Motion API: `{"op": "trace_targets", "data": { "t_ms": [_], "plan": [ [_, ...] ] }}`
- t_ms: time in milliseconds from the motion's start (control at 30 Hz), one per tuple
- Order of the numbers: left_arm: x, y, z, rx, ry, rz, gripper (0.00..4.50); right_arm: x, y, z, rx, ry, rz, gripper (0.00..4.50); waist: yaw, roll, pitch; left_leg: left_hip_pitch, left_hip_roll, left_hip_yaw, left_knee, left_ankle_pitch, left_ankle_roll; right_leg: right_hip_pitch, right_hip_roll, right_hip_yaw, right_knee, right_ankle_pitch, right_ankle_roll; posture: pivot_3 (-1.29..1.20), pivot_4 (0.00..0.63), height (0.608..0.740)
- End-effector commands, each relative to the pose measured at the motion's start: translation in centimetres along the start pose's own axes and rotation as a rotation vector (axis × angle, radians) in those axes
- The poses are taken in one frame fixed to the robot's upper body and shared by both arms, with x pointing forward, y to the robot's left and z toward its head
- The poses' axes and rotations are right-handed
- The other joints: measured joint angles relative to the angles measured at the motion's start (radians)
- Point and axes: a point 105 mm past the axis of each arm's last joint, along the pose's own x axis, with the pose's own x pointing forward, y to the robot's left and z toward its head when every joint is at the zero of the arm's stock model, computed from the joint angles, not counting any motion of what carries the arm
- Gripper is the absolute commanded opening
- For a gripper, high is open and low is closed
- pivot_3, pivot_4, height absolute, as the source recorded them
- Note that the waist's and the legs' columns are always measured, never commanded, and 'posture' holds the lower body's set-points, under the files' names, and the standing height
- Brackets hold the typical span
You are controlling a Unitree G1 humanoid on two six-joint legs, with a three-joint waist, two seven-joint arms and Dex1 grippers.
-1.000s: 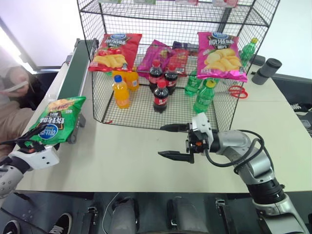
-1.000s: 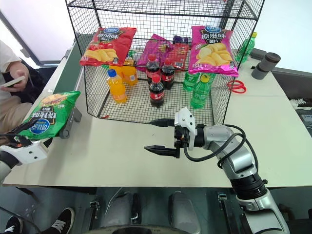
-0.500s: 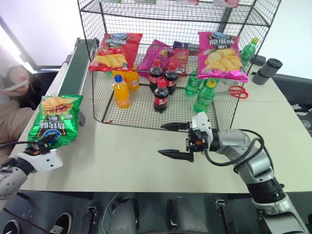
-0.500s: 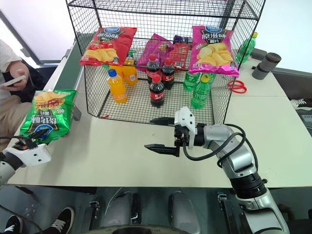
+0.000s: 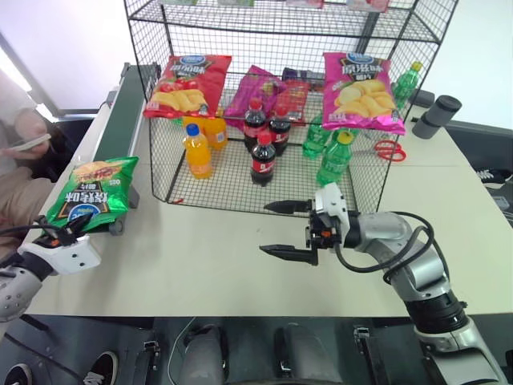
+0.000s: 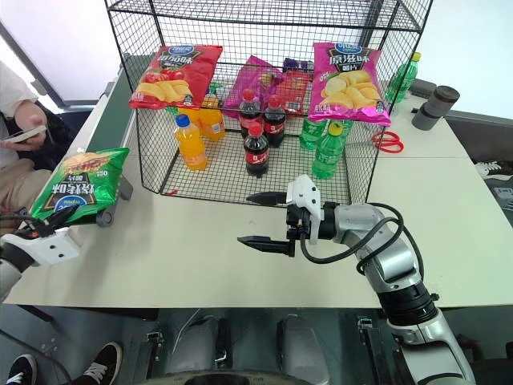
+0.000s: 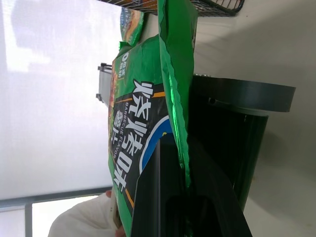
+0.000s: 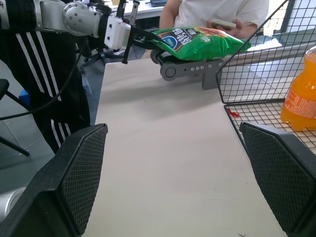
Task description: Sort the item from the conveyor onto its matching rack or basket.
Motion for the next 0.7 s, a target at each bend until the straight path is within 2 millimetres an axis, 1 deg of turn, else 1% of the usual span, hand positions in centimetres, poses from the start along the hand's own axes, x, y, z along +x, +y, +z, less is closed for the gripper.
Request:
{"op": "trace_targets", "data": {
  "t_ms": [33,100,167,267,367,400,433,467,533,567,633,700],
  "plan": [
    [0.0,1.5,0.5,-0.054,-0.026,0.062,0.04,-0.3,-0.4,0.9,-0.053,-0.017,-0.016,4.5,0.0,0.0,0.0,0.0,0.0,0.0,0.0,0.0,0.0,0.0,0.0,0.0,0.0,0.0,0.0,0.0,0.15,0.74],
    [-0.2,1.7,0.5,-0.071,-0.025,0.073,0.04,-0.4,-0.3,0.8,-0.052,-0.015,-0.016,4.5,0.0,0.0,0.0,0.0,0.0,0.0,0.0,0.0,0.0,0.0,0.0,0.0,0.0,0.0,0.0,0.0,0.15,0.74],
    [-0.6,2.5,0.5,-0.107,-0.03,0.112,0.04,-0.5,-0.4,0.8,-0.052,-0.014,-0.019,4.5,0.0,0.0,0.0,0.0,0.0,0.0,0.0,0.0,0.0,0.0,0.0,0.0,0.0,0.0,0.0,0.0,0.15,0.74],
    [-1.3,4.8,1.2,-0.143,-0.074,0.196,0.04,-0.5,-0.5,0.6,-0.054,-0.011,-0.02,4.5,-0.001,0.0,0.0,0.0,0.0,0.0,0.0,0.0,0.0,0.0,0.0,0.0,0.0,0.0,0.0,0.0,0.15,0.74],
    [-2.1,7.2,2.8,-0.237,-0.171,0.266,0.04,-0.5,-0.7,0.5,-0.057,-0.011,-0.021,4.5,-0.001,0.0,0.0,0.0,0.0,0.0,0.0,0.0,0.0,0.0,0.0,0.0,0.0,0.0,0.0,0.0,0.15,0.74],
    [-2.5,7.7,3.6,-0.307,-0.227,0.276,0.04,-0.5,-0.8,0.5,-0.059,-0.014,-0.022,4.5,-0.001,0.0,0.0,0.0,0.0,0.0,0.0,0.0,0.0,0.0,0.0,0.0,0.0,0.0,0.0,0.0,0.15,0.74],
    [-2.8,8.1,4.1,-0.429,-0.271,0.272,0.04,-0.5,-0.9,0.5,-0.059,-0.017,-0.024,4.5,-0.001,0.0,0.0,0.0,0.0,0.0,0.0,0.0,0.0,0.0,0.0,0.0,0.0,0.0,0.0,0.0,0.15,0.74],
    [-3.0,8.4,4.5,-0.506,-0.307,0.254,0.04,-0.5,-1.0,0.5,-0.058,-0.019,-0.022,4.5,-0.001,0.0,0.0,0.0,0.0,0.0,0.0,0.0,0.0,0.0,-0.001,0.0,0.0,0.0,0.0,0.0,0.15,0.74],
    [-3.2,8.1,5.4,-0.722,-0.354,0.141,0.04,-0.5,-1.2,0.5,-0.056,-0.021,-0.02,4.5,-0.002,0.0,0.0,0.0,0.0,0.0,0.0,0.0,0.0,0.001,-0.001,0.001,0.0,0.0,0.0,0.0,0.15,0.74],
    [-3.3,8.0,5.7,-0.779,-0.369,0.098,0.04,-0.5,-1.2,0.5,-0.056,-0.022,-0.019,4.5,-0.003,0.0,0.0,0.0,0.001,-0.001,0.0,0.0,0.0,0.001,-0.001,0.0,0.0,0.0,0.0,0.0,0.15,0.74],
    [-3.8,8.7,7.0,-0.969,-0.439,0.026,0.04,-0.7,-1.5,0.6,-0.052,-0.024,-0.019,4.5,-0.004,0.001,0.0,0.001,0.0,-0.001,0.001,0.0,0.0,0.001,0.0,0.0,0.001,0.0,0.0,0.0,0.15,0.74],
    [-4.3,9.2,8.2,-1.101,-0.487,-0.059,0.04,-1.0,-1.7,0.6,-0.052,-0.021,-0.019,4.5,-0.005,0.0,0.0,0.001,0.0,-0.002,0.001,0.0,0.0,0.002,0.001,0.0,0.0,0.0,0.0,0.0,0.15,0.74]
  ]
}}
